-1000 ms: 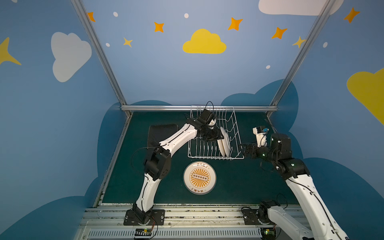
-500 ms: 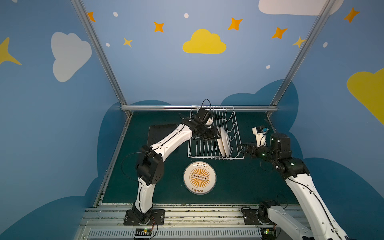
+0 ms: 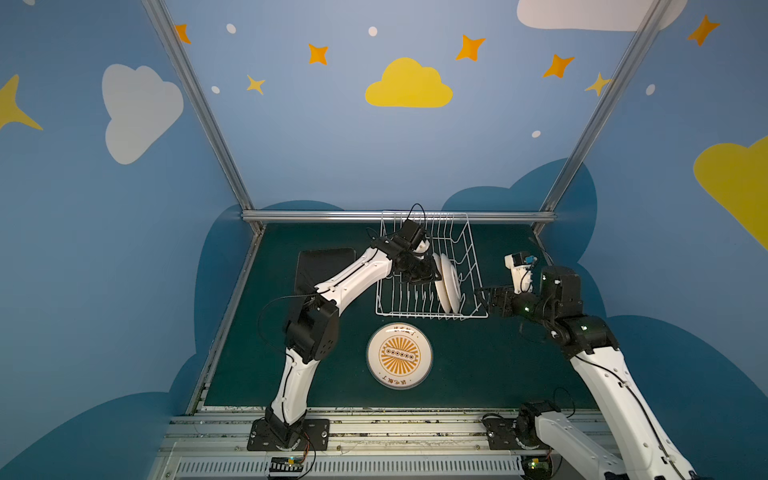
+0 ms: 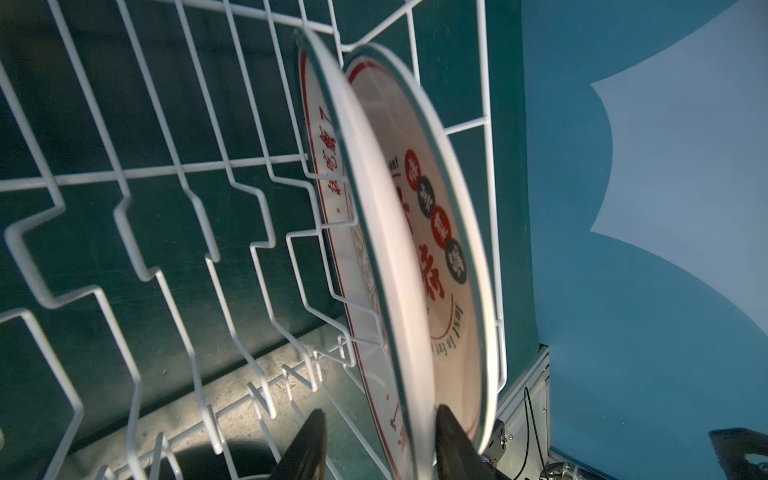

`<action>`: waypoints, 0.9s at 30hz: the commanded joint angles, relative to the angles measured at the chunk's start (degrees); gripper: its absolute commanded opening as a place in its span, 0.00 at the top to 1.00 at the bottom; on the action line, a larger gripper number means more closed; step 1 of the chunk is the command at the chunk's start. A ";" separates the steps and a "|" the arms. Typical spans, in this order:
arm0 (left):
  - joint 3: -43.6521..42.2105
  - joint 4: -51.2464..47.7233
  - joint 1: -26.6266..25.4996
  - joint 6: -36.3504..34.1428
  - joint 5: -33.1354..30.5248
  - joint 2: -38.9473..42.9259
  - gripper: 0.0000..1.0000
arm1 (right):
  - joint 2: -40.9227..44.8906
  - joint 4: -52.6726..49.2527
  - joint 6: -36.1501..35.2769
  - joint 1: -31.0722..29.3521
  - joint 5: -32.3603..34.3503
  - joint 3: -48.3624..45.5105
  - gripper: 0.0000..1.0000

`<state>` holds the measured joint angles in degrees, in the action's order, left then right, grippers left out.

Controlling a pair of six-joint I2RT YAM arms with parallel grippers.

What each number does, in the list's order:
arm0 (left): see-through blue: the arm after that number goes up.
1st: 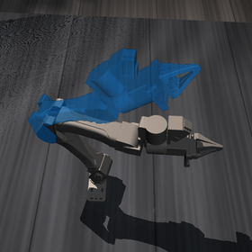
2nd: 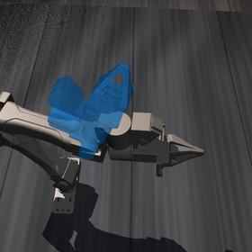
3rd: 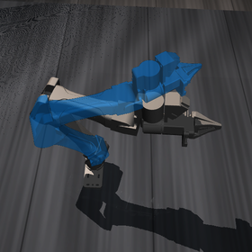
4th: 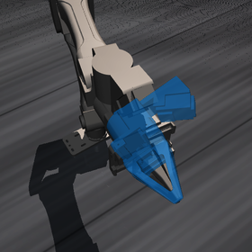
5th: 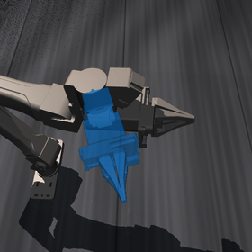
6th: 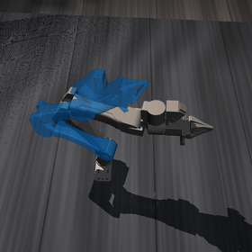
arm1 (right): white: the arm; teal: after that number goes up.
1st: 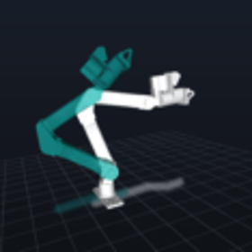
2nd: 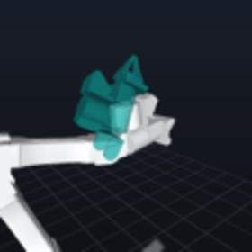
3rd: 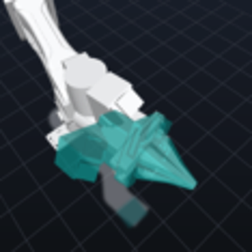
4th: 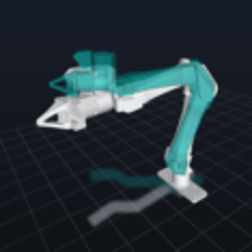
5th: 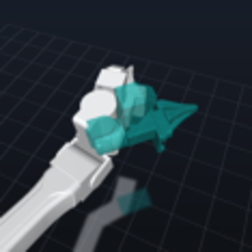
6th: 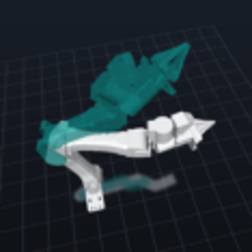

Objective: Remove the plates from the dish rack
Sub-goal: 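Close the left gripper on the printed plate's rim in the rack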

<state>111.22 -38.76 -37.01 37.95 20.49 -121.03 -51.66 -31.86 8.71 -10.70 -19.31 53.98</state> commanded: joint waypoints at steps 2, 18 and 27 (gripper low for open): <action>2.04 -1.40 0.28 -0.61 -0.87 -1.97 0.61 | 0.27 1.53 -0.20 0.24 0.41 -0.63 0.10; -0.57 2.27 -0.16 1.63 -2.31 -1.76 0.71 | 0.86 1.36 0.87 0.42 0.68 0.17 0.10; -0.42 2.90 -0.16 3.86 -1.85 -2.19 0.77 | 0.92 1.71 1.74 0.41 0.68 0.36 0.10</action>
<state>111.53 -35.70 -37.43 40.82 19.53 -121.82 -51.48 -31.05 9.65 -10.52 -19.07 54.00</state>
